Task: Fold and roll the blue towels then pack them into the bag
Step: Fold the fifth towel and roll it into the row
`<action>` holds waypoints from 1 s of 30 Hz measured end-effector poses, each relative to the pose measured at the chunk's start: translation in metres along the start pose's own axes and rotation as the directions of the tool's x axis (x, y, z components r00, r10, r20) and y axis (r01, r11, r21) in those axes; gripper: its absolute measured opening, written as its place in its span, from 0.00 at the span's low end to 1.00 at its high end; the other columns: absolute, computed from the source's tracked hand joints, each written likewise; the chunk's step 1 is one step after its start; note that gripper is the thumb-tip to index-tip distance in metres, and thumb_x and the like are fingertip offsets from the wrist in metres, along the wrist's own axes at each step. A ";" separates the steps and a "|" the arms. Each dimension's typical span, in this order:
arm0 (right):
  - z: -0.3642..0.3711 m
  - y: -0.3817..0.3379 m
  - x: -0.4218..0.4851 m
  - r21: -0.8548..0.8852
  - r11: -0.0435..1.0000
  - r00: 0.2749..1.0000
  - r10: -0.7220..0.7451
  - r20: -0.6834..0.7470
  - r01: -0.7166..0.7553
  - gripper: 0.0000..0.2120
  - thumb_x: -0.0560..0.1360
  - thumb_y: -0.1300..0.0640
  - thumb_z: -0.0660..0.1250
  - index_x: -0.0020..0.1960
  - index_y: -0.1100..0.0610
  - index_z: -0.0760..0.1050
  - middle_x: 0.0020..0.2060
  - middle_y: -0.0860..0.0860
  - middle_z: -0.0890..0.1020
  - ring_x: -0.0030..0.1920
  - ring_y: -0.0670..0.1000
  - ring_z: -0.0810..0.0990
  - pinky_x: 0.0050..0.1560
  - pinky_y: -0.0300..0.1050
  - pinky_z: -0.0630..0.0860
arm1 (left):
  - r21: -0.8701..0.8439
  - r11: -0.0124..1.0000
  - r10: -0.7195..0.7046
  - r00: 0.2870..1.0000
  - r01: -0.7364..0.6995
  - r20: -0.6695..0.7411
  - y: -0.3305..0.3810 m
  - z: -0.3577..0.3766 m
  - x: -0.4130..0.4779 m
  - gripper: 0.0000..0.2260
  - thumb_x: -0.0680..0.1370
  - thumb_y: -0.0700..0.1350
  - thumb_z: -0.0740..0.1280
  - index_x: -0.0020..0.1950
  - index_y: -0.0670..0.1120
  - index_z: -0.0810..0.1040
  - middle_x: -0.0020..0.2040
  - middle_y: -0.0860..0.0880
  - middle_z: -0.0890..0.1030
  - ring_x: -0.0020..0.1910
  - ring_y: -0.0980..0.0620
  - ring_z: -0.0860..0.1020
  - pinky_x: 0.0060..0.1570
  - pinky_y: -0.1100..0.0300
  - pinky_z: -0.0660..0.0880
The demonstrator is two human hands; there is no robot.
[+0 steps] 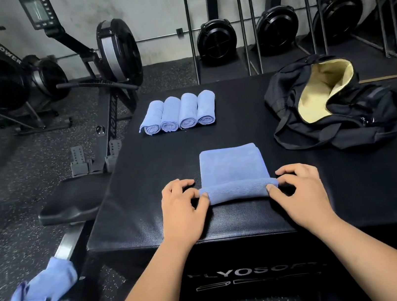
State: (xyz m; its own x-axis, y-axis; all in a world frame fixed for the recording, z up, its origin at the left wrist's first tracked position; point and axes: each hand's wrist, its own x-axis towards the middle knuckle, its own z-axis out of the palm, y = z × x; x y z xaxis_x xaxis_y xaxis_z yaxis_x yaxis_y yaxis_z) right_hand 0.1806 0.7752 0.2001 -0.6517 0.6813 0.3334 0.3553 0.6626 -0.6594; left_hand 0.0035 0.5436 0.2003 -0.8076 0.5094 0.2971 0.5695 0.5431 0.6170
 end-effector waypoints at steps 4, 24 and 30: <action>-0.003 -0.007 0.002 0.025 0.996 0.996 0.086 -0.007 -0.086 0.09 0.71 0.41 0.77 0.39 0.44 0.82 0.50 0.37 0.78 0.62 0.48 0.69 0.59 0.48 0.73 | -0.019 0.999 -0.047 0.996 0.046 -0.079 0.002 0.002 0.001 0.09 0.77 0.62 0.68 0.42 0.59 0.76 0.60 0.56 0.75 0.70 0.50 0.65 0.70 0.59 0.60; 0.003 -0.008 -0.002 -0.217 0.975 0.998 -0.049 0.030 0.054 0.21 0.74 0.43 0.75 0.66 0.40 0.79 0.62 0.43 0.72 0.68 0.52 0.66 0.66 0.54 0.70 | 0.112 0.991 0.084 0.995 -0.078 -0.049 -0.002 0.003 -0.004 0.17 0.79 0.58 0.70 0.67 0.60 0.81 0.69 0.54 0.71 0.75 0.48 0.62 0.75 0.52 0.62; 0.003 -0.004 0.001 -0.135 0.991 1.000 -0.006 0.020 0.008 0.15 0.76 0.42 0.72 0.62 0.41 0.82 0.60 0.41 0.73 0.68 0.51 0.66 0.67 0.55 0.70 | 0.063 0.997 0.048 0.998 -0.044 -0.050 -0.006 0.005 -0.001 0.15 0.81 0.61 0.65 0.63 0.57 0.84 0.68 0.57 0.73 0.75 0.50 0.62 0.75 0.53 0.61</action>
State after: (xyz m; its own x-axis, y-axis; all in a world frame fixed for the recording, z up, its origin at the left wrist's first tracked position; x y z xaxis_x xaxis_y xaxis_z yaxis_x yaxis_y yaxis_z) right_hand 0.1764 0.7724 0.2018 -0.6669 0.6711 0.3238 0.4371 0.7043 -0.5594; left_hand 0.0016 0.5433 0.1934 -0.7862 0.5010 0.3619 0.6134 0.5611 0.5557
